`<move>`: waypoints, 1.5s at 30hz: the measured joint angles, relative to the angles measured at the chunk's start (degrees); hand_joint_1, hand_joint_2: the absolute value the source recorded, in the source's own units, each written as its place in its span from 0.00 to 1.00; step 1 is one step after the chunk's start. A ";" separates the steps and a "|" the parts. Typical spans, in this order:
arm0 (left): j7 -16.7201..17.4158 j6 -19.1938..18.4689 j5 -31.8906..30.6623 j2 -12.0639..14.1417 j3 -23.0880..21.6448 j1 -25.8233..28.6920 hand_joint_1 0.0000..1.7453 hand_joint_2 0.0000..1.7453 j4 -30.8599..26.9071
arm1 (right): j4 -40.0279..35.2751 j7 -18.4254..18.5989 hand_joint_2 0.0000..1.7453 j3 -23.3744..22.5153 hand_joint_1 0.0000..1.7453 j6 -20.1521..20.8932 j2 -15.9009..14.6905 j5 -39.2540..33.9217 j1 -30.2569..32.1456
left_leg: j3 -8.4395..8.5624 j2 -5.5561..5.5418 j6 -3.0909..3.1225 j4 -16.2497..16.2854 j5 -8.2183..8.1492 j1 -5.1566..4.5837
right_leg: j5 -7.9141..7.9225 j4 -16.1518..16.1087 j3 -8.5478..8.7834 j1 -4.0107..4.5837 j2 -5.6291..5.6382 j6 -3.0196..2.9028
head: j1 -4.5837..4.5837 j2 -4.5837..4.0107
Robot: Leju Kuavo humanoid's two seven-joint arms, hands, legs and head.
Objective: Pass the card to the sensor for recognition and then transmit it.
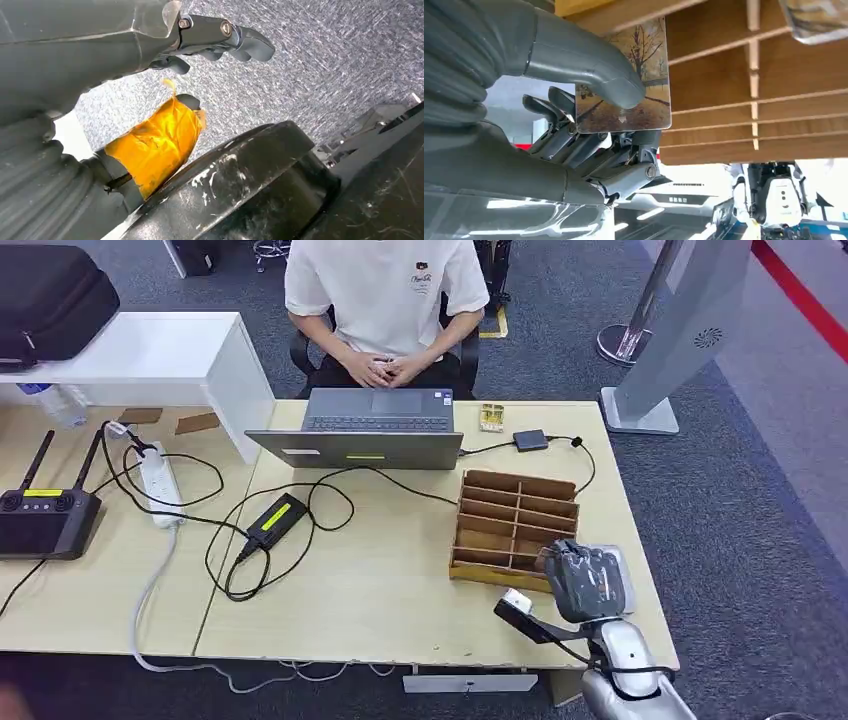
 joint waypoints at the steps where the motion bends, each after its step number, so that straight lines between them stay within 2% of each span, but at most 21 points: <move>1: 0.20 -0.15 0.00 0.00 0.00 -0.01 0.00 1.00 0.00 | -0.52 -0.15 1.00 0.00 1.00 0.48 -0.09 -0.28 -0.19 | 0.00 0.00 0.00 0.00 0.00 0.00 | 0.00 0.00 0.00 0.00 0.00 0.00 | 0.02 0.00; 8: 0.87 -0.96 0.04 0.04 -0.02 -0.06 0.00 1.00 0.00 | -4.63 0.11 1.00 0.17 1.00 4.56 -1.74 -3.12 -2.51 | -0.01 0.00 0.00 0.00 0.00 0.00 | 0.01 0.00 0.01 0.00 0.00 0.00 | 0.00 0.00; 11: 0.98 -1.18 0.20 0.04 -0.09 -0.08 0.00 1.00 0.00 | -6.64 0.13 1.00 0.42 1.00 8.72 -3.10 -5.34 -4.63 | 0.00 0.00 0.00 0.01 0.01 -0.01 | 0.01 0.00 0.01 -0.01 0.00 0.00 | 0.00 0.00; 15: 0.96 -1.64 0.57 0.24 -0.13 -0.08 0.00 1.00 0.00 | -8.48 -0.81 1.00 1.31 1.00 17.74 -5.52 -11.47 -8.90 | 0.00 0.01 0.00 0.02 0.03 -0.01 | 0.05 0.02 0.01 -0.01 0.02 0.00 | 0.00 0.00; 17: 0.92 -1.84 0.88 0.31 -0.15 -0.07 0.00 1.00 0.00 | -9.20 -0.85 1.00 2.03 1.00 20.49 -6.79 -13.74 -11.47 | 0.01 0.01 0.01 0.03 0.04 -0.01 | 0.05 0.02 0.01 -0.01 0.01 0.00 | 0.00 0.00; 23: 0.90 -2.29 1.16 0.37 -0.31 -0.07 0.00 1.00 0.00 | -10.34 -0.35 1.00 4.40 1.00 23.21 -8.92 -17.88 -16.29 | -0.05 0.01 0.01 0.03 0.04 -0.01 | 0.05 0.05 -0.03 0.00 0.02 0.00 | 0.02 0.00; 29: 1.25 -3.10 1.27 0.50 -1.88 -0.31 0.00 1.00 0.00 | -9.33 0.81 1.00 8.02 1.00 28.43 -9.66 -22.40 -28.36 | -0.05 0.10 -0.05 0.02 0.09 -0.01 | 0.08 0.07 -0.05 0.01 0.07 -0.03 | 0.00 0.00; 32: 1.33 -3.41 0.70 0.52 -2.86 -0.47 0.00 1.00 0.00 | -6.78 2.07 1.00 9.90 1.00 28.09 -8.38 -22.12 -34.72 | -0.05 0.09 -0.10 0.02 0.16 0.00 | 0.09 0.09 -0.05 0.02 0.06 -0.05 | 0.02 0.00; 36: 1.38 -3.87 -0.33 0.52 -3.89 -0.80 0.00 1.00 0.00 | -0.62 3.91 1.00 12.08 1.00 22.28 -5.32 -17.99 -41.18 | -0.03 0.05 -0.12 0.02 0.17 0.00 | 0.09 0.09 -0.05 0.04 0.04 -0.05 | 0.02 0.00; 40: 1.38 -4.20 -0.85 0.52 -4.63 -0.89 0.00 1.00 0.00 | 6.24 4.26 1.00 13.64 1.00 17.33 -2.66 -15.21 -44.64 | -0.04 0.01 -0.12 0.02 0.18 0.02 | 0.09 0.09 -0.04 0.04 0.02 -0.05 | 0.00 0.00; 45: 1.40 -4.68 -0.81 0.52 -5.59 -0.97 0.00 1.00 0.00 | 12.67 4.24 1.00 15.06 1.00 15.28 -0.22 -13.31 -46.82 | -0.04 0.01 -0.12 0.02 0.17 0.02 | 0.09 0.07 -0.04 0.03 0.02 -0.04 | 0.02 0.00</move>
